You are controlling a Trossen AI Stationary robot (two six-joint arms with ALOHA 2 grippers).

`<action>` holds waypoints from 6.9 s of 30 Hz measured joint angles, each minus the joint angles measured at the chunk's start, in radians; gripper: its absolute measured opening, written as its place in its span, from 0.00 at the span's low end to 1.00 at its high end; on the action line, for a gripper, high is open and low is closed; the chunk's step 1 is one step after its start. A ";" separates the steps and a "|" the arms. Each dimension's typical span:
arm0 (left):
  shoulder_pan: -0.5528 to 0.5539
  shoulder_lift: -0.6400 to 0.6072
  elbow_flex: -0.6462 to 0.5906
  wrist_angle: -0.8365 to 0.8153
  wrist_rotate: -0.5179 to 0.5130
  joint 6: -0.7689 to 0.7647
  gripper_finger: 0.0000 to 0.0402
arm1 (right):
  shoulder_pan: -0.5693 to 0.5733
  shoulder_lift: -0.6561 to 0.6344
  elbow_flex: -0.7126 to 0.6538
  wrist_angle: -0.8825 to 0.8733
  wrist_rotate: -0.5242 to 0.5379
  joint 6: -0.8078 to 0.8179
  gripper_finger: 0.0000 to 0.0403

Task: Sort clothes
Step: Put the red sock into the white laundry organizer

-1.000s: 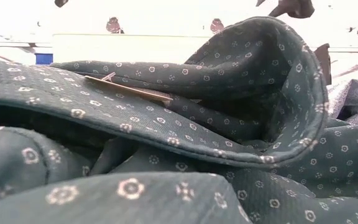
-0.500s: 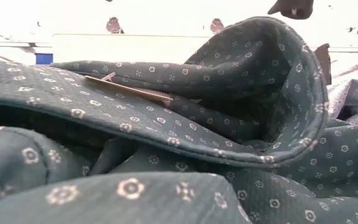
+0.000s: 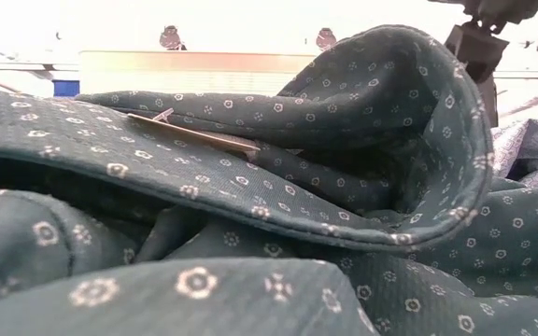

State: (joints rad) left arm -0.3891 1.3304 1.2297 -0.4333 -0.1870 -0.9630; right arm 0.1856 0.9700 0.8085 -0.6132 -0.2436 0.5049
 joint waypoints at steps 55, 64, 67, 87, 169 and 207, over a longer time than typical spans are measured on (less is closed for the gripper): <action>-0.143 -0.066 -0.143 -0.136 -0.198 0.002 0.48 | -0.068 -0.003 0.221 -0.551 0.696 0.365 0.50; -0.110 -0.066 -0.143 0.104 -0.254 0.070 0.48 | -0.169 -0.014 0.198 -0.612 0.629 0.240 0.50; -0.102 -0.066 -0.143 0.132 -0.264 0.089 0.48 | -0.209 -0.027 0.198 -0.613 0.630 0.231 0.50; -0.131 -0.043 -0.143 -0.224 -0.013 -0.084 0.48 | -0.253 0.010 0.198 -0.331 0.303 0.000 0.50; -0.141 0.271 -0.122 -0.345 -0.037 -0.023 0.03 | -0.256 0.018 0.198 -0.358 0.300 -0.065 0.50; 0.136 -0.016 -0.079 0.584 -0.072 0.501 0.00 | -0.214 0.244 0.197 0.768 0.004 0.007 0.50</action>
State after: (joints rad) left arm -0.2527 1.3147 1.1511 0.1507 -0.2588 -0.4622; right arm -0.0280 1.2141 1.0054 0.1543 -0.2395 0.5121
